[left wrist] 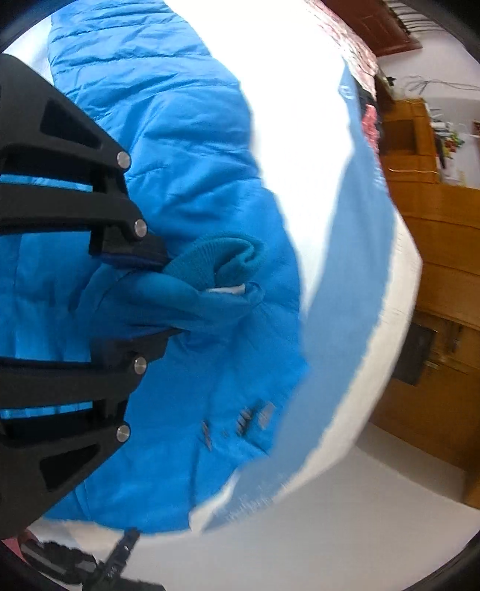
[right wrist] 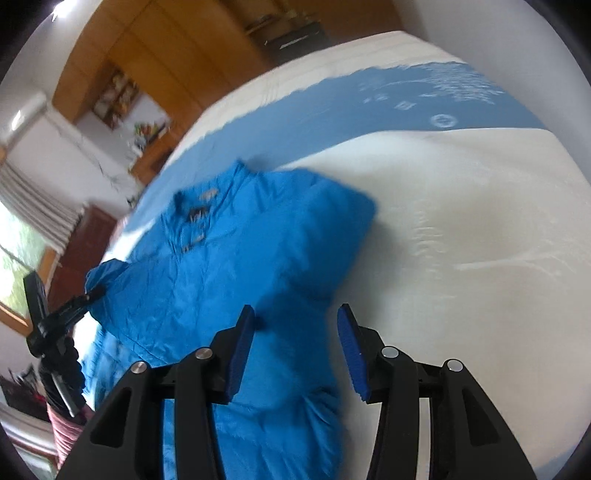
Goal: Fold large clothes
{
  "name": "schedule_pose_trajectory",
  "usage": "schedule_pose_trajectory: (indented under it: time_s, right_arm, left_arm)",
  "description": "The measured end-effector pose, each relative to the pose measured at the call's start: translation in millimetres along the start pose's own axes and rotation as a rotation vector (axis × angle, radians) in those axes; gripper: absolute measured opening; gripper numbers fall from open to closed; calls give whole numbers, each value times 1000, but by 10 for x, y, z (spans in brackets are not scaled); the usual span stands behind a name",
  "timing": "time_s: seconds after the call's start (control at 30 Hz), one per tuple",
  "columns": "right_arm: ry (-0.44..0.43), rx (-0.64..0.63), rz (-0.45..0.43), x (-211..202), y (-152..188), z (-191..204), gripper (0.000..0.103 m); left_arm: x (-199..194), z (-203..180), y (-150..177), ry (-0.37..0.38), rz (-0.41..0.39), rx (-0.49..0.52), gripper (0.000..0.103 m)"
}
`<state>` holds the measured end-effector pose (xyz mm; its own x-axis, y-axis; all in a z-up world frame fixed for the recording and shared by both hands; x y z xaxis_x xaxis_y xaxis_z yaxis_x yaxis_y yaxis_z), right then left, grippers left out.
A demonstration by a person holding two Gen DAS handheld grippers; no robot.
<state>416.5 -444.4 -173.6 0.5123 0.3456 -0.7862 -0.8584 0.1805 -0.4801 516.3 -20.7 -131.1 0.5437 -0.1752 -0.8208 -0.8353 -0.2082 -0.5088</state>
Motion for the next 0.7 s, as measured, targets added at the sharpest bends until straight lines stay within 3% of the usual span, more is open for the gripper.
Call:
schedule_pose_trajectory:
  time_s: [0.07, 0.13, 0.33, 0.47, 0.57, 0.7]
  right_arm:
    - [69, -6, 43, 132, 63, -25, 47]
    - [114, -6, 69, 222, 116, -93, 54]
    - [130, -13, 80, 203, 165, -98, 52]
    - [151, -42, -19, -209, -48, 80, 52]
    - [141, -85, -40, -298, -177, 299, 53]
    - [135, -112, 46, 22, -206, 496, 53]
  left_arm:
    - [131, 131, 46, -43, 20, 10, 40]
    - [216, 197, 106, -42, 40, 18, 43]
    - [39, 305, 82, -21, 47, 4, 47]
    - [-440, 355, -149, -41, -100, -41, 62]
    - [-541, 118, -200, -31, -122, 20, 62]
    - [-290, -283, -62, -21, -49, 115, 63]
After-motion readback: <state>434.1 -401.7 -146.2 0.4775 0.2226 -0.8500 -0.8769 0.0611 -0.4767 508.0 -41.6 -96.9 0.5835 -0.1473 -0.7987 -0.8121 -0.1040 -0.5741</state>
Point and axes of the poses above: each gripper's, at about its wrist camera, not at the fingertips, and x roughly the way its jaws point, z to its left, y to its underside, the point moved 9 cm from there along x, roughly the way its jaws point, and after that the axes turned 7 degrees about -x, right-handed, at the moved point
